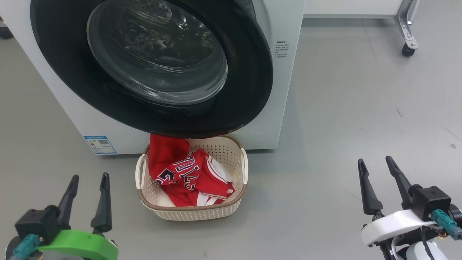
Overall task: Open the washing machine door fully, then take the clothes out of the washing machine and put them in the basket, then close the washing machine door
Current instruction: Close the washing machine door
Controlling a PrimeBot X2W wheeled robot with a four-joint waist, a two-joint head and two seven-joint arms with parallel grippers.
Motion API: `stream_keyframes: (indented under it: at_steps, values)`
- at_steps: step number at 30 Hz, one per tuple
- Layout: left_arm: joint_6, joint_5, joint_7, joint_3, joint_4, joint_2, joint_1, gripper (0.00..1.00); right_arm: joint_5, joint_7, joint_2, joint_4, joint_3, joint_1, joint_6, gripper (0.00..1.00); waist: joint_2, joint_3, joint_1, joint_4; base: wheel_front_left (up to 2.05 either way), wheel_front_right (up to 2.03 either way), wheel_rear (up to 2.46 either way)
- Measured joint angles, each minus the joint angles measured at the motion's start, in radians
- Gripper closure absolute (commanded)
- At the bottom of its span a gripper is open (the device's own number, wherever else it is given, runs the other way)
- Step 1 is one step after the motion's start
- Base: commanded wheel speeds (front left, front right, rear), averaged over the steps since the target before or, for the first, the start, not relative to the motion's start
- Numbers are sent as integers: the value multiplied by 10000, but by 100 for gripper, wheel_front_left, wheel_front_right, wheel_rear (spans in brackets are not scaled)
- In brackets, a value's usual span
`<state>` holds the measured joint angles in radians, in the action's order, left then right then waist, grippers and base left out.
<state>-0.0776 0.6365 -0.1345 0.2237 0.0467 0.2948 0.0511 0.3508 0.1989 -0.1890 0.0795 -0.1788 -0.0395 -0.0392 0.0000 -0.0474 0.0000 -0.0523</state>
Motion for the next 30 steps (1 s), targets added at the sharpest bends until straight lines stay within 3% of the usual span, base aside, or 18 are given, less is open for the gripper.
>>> stream_keyframes:
  at_steps: [15, 30]
  values:
    - [-314, -742, -2, 324, -15, -441, 402, 0, -4, -190, -10, -107, -4, -522, -163, 0, 0, 176, 0, 35, 0, 0, 0]
    - [-334, -1032, 17, 192, -38, -830, 476, 0, -29, -307, -6, -349, -19, -657, -199, 0, 0, 250, 0, 51, 0, 0, 0]
